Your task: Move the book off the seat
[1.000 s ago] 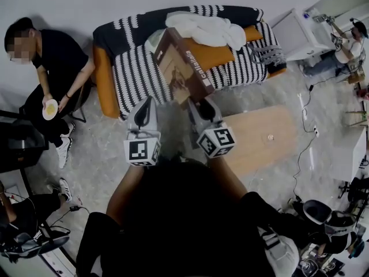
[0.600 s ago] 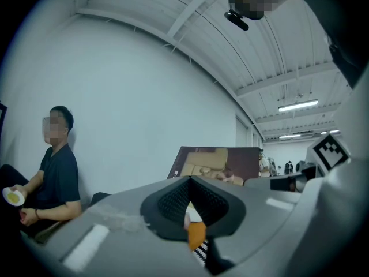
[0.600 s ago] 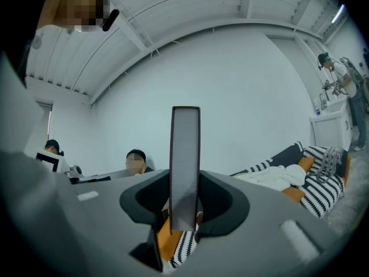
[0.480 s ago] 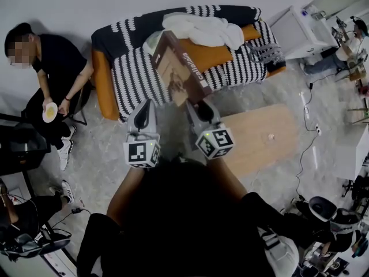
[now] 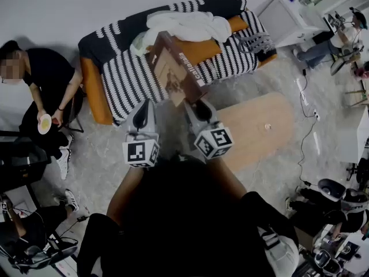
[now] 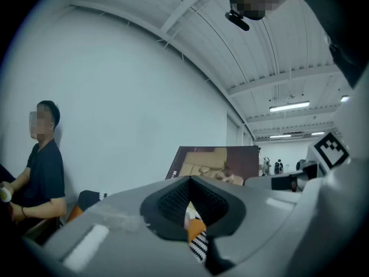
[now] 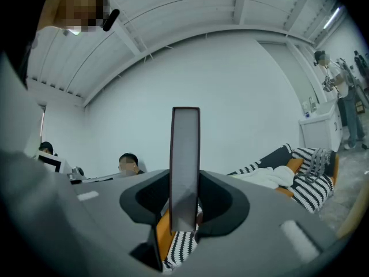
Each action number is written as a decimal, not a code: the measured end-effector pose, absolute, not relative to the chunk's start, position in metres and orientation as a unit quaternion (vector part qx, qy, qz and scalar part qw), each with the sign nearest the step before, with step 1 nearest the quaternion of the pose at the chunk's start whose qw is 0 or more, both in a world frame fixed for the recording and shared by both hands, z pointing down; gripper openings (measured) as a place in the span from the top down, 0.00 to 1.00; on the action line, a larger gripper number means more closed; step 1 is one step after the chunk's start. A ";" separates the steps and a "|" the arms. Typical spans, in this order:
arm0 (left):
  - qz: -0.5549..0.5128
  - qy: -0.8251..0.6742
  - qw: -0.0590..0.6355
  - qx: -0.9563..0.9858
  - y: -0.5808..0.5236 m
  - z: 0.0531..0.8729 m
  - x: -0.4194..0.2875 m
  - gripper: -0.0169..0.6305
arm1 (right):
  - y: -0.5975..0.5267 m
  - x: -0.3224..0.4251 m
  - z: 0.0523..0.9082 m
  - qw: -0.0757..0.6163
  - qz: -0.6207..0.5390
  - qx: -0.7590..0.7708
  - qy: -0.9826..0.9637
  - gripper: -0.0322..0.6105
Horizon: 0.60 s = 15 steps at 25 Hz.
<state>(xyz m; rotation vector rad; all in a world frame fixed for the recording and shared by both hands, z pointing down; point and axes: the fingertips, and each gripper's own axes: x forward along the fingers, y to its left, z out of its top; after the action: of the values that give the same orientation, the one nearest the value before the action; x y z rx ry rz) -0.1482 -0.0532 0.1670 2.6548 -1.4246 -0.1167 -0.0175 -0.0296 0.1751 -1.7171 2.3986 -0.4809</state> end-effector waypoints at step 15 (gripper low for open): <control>-0.016 -0.387 0.066 0.920 -0.056 0.161 -0.066 0.96 | -0.008 0.052 0.175 0.106 -0.173 -0.639 0.742 0.71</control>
<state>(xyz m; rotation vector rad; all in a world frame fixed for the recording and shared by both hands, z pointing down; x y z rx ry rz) -0.0657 -0.0559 0.1615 2.7736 -1.1677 -0.0488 0.0524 -0.0078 0.1751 -1.8827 2.1839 -0.5106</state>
